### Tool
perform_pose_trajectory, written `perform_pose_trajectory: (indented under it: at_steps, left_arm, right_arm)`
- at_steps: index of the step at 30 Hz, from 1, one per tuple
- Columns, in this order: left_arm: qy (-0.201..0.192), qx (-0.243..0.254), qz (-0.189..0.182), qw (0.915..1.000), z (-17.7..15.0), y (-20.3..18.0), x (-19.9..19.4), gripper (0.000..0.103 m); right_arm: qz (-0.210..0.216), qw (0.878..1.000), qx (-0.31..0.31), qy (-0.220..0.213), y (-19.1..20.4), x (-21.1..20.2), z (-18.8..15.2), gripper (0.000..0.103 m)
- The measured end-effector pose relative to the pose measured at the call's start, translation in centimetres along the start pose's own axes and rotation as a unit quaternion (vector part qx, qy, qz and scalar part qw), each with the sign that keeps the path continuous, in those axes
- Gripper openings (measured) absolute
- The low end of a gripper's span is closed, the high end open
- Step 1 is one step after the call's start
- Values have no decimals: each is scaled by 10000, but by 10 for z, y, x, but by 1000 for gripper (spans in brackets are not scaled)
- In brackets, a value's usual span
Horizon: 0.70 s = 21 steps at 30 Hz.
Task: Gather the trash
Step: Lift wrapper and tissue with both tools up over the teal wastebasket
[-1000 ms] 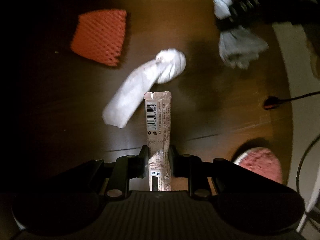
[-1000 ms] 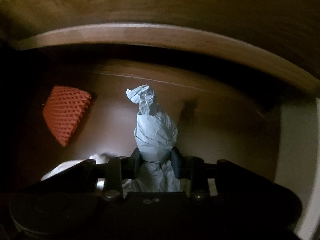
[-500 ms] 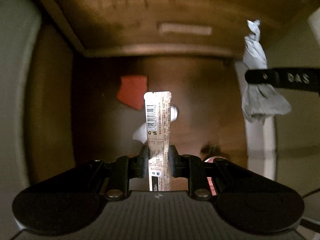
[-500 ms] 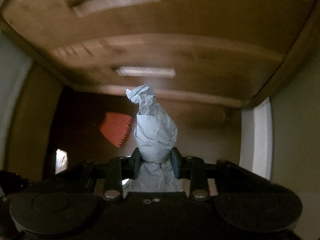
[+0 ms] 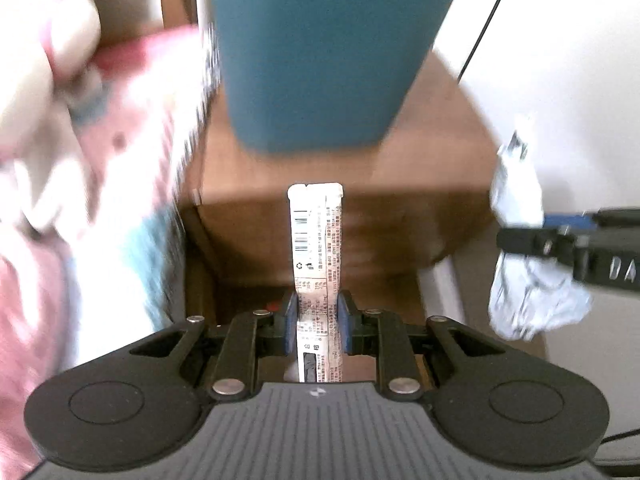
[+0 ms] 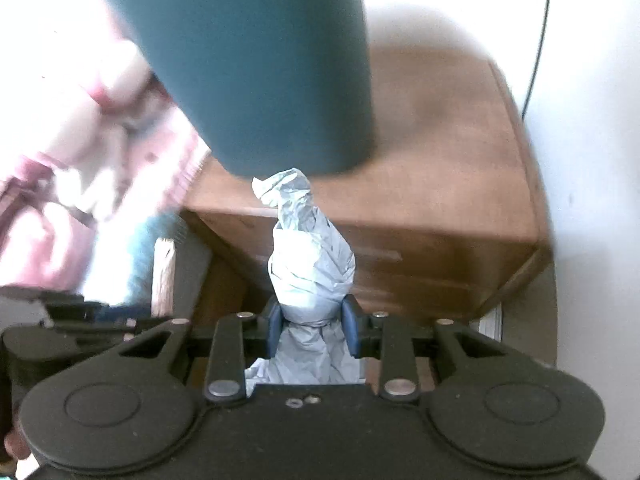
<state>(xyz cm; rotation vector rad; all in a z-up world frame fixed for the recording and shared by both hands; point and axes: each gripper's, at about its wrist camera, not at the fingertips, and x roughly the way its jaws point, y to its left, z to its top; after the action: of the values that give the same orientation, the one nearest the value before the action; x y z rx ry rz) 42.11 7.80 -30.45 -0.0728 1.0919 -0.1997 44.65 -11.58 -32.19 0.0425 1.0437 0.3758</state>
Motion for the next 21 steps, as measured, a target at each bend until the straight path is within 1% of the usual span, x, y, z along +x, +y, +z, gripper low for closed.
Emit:
perform_pose_trajectory:
  at_steps: [5, 8, 11, 14, 17, 21]
  left_arm:
    - [-599, -2, -99, 9982, 39, 5, -81, 20]
    - [-841, -12, -227, 9962, 62, 8, -122, 21]
    - [-1000, 46, -323, 9945, 84, 14, -151, 21]
    - [-1203, 194, -306, 9921, 107, 11, -179, 21]
    - [-1378, 343, -283, 9895, 126, 5, -200, 21]
    - [-1515, 505, -223, 9869, 159, -2, -203, 21]
  right_arm:
    - [47, 9984, -350, -445, 40, -65, 28, 30]
    - [65, 9966, -360, -737, 58, -99, 45, 30]
    - [18, 9940, -461, -992, 76, -125, 62, 30]
    - [-30, 9911, -557, -1205, 84, -148, 76, 30]
    - [-63, 9887, -600, -1369, 88, -161, 92, 30]
    - [-114, 9860, -721, -1502, 87, -166, 116, 30]
